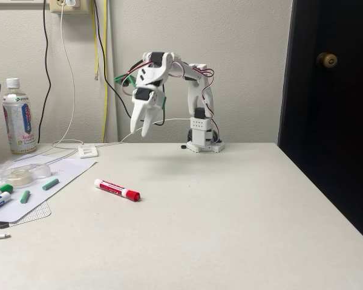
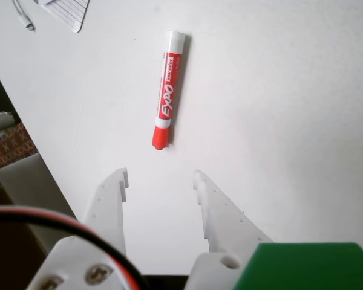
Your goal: Pick up the red marker.
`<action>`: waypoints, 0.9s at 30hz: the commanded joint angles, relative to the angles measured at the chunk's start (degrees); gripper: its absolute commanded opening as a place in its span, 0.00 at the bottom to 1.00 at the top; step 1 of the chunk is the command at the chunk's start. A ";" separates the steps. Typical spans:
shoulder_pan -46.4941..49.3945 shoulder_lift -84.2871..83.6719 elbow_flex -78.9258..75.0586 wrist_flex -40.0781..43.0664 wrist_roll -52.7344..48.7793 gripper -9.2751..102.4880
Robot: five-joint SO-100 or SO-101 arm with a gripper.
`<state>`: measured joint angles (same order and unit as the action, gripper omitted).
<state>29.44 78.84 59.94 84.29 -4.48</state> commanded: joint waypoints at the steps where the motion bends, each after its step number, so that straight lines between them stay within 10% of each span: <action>1: 0.09 -0.18 -2.72 -1.32 -0.44 0.32; 27: 3.43 -9.14 -2.99 -8.17 -2.46 0.34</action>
<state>32.34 69.17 59.59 76.90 -6.42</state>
